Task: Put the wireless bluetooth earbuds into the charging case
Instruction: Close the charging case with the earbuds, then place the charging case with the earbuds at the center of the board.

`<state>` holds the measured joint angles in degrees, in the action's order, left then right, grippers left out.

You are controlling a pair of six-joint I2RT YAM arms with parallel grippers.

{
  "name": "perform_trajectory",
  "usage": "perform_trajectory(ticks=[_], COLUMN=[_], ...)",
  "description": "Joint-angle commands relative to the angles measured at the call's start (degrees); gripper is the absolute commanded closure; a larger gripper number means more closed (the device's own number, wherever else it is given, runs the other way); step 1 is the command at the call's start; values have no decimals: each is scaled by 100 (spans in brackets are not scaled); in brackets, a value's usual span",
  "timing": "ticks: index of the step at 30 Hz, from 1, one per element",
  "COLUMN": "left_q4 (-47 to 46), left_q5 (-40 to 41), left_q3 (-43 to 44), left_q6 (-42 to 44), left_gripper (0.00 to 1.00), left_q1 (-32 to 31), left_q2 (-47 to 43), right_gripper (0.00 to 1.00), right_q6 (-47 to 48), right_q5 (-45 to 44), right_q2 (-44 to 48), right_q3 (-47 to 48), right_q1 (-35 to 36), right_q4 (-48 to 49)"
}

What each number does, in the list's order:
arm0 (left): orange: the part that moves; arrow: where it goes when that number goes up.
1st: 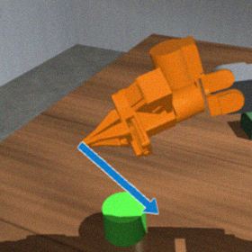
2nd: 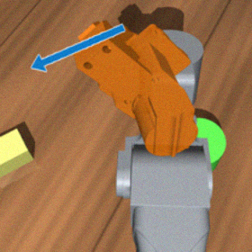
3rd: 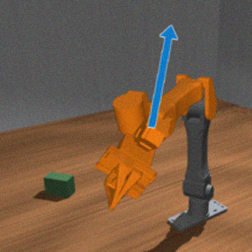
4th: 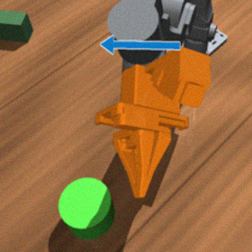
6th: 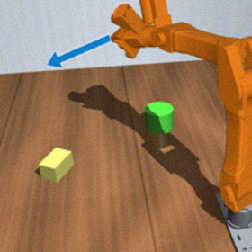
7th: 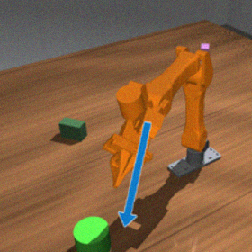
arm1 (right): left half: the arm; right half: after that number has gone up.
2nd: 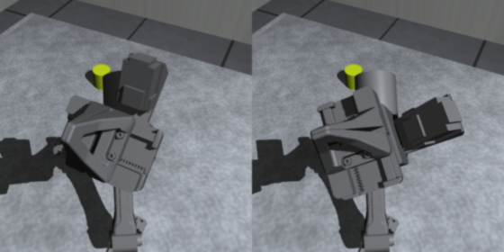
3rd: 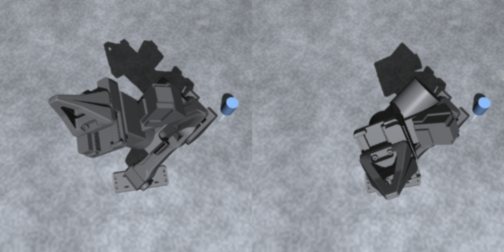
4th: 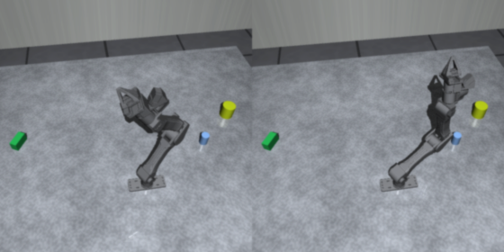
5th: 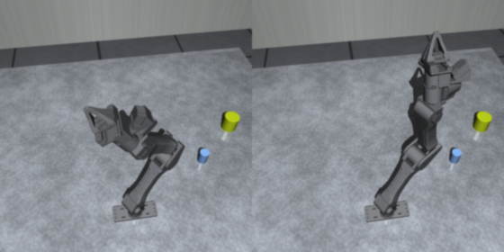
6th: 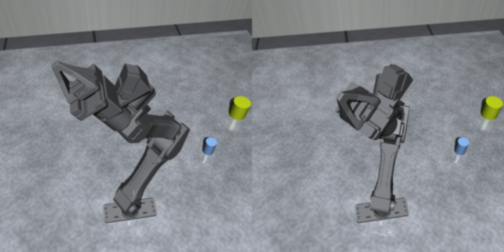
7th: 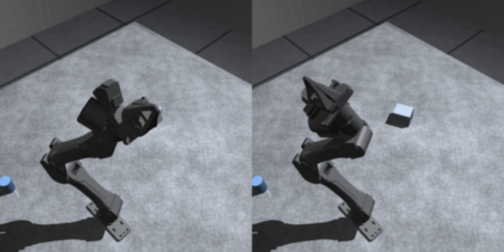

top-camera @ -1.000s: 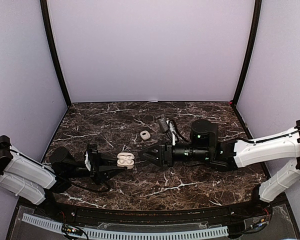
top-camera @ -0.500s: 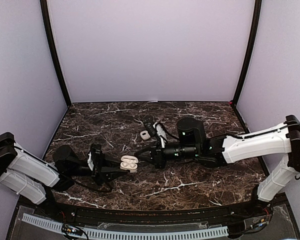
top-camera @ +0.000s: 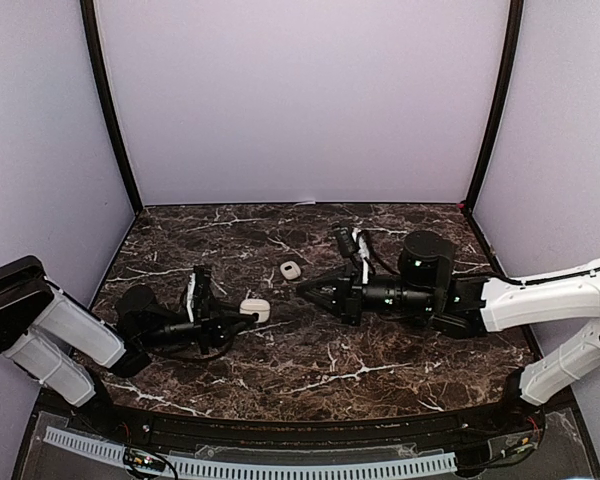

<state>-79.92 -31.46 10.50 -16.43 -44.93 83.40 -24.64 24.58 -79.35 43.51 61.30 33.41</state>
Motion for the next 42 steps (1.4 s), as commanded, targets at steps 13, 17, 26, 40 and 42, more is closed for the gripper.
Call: perform_trajectory(ticks=[13,17,26,40,42], left_q4=[2091,2035,2954,5299,5544], left_q5=[-1801,-2024,-1885,-243,26], left_q3=[1412,1777,2467,2813,2814], left_q6=[-2832,-2983,-2660,-1851,-1597], left_gripper=[100,100,88,2,2], left_q1=[2805,3040,3164,3278,3272], left_q2=[1703,2317,2770,2054,1771], right_gripper=[62,25,0,7,7], right_q6=[253,-28,-967,-1446,-1162], right_q5=[-3833,-3595,-3475,-3521,-3614], right_q2=[1178,1584,1503,-253,-391], right_q3=[-300,-735,-918,75,146], right_q1=[-1334,-1877,-3013,-3147,-3142], right_q4=[-4640,-4885,-5383,-5675,-5699])
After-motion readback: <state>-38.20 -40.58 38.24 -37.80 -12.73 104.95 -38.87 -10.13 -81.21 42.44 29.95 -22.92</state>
